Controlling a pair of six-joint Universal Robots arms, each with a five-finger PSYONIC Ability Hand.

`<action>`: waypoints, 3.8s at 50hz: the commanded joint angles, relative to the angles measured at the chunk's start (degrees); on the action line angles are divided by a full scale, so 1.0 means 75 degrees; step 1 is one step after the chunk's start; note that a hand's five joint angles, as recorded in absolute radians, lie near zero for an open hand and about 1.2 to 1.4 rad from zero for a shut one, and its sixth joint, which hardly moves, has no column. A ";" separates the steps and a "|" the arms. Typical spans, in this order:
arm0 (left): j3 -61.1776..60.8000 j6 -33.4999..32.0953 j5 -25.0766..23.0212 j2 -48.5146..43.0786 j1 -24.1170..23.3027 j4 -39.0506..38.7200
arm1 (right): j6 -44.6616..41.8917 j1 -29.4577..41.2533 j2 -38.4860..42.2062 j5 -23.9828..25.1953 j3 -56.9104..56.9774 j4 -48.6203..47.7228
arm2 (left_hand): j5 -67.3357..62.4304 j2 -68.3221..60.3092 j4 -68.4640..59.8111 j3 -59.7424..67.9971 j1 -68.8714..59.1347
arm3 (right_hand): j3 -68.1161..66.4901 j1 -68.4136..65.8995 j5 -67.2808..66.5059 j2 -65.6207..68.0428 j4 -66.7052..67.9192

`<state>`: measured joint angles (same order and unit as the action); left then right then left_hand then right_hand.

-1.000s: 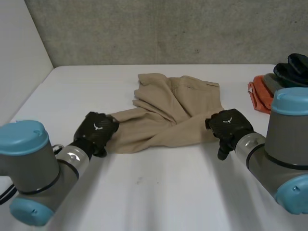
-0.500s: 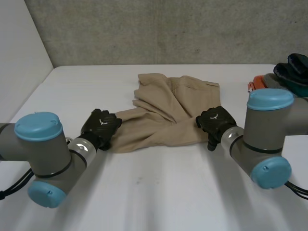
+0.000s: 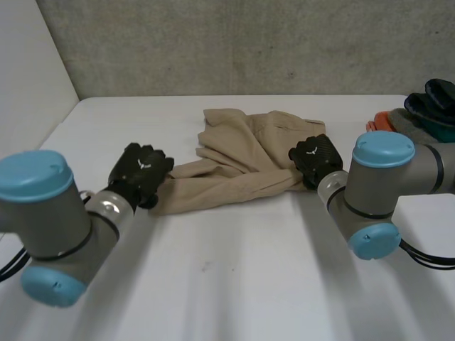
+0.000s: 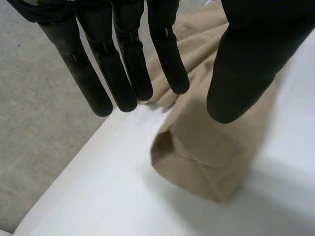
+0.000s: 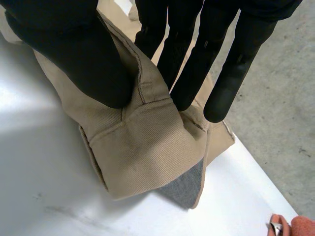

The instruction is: Fold the laundry.

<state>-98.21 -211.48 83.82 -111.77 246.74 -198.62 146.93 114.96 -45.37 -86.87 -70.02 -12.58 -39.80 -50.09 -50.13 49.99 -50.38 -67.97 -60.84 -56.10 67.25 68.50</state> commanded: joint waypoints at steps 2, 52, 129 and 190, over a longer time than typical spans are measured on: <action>-0.0687 -0.0033 -0.0044 0.0126 -0.0098 -0.0060 | 0.0049 0.0001 -0.0151 -0.0007 -0.0075 0.0071 | -0.1047 -0.1009 -0.1003 0.1021 -0.0970 | -0.1604 -0.2554 -0.1854 0.1700 0.1534; 0.4210 0.1302 0.0050 0.1929 -0.0192 0.2317 | -0.0490 -0.0093 -0.3326 0.0017 0.2525 0.3492 | -0.4026 -0.3989 -0.3983 0.4001 -0.3950 | -0.1604 -0.2554 -0.1854 0.1700 0.1534; -0.1073 -0.0478 0.1035 0.1894 -0.0964 0.5093 | -0.1849 0.0188 -0.2856 -0.0030 -0.2171 0.3889 | -0.4026 -0.3989 -0.3983 0.4001 -0.3950 | -0.1604 -0.2554 -0.1854 0.1700 0.1534; 0.6371 -0.2437 -0.0001 -0.4037 -0.0145 0.2787 | -0.2002 0.0223 -0.3232 -0.0100 -0.4364 0.2099 | -0.4026 -0.3989 -0.3983 0.4001 -0.3950 | -0.1604 -0.2554 -0.1854 0.1700 0.1534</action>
<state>-43.86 -235.58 70.20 -148.68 244.81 -176.61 131.70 116.37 -69.43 -87.63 -103.08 3.21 -55.42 -68.10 -68.60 68.14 -66.98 -68.32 -64.21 -58.04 67.26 68.74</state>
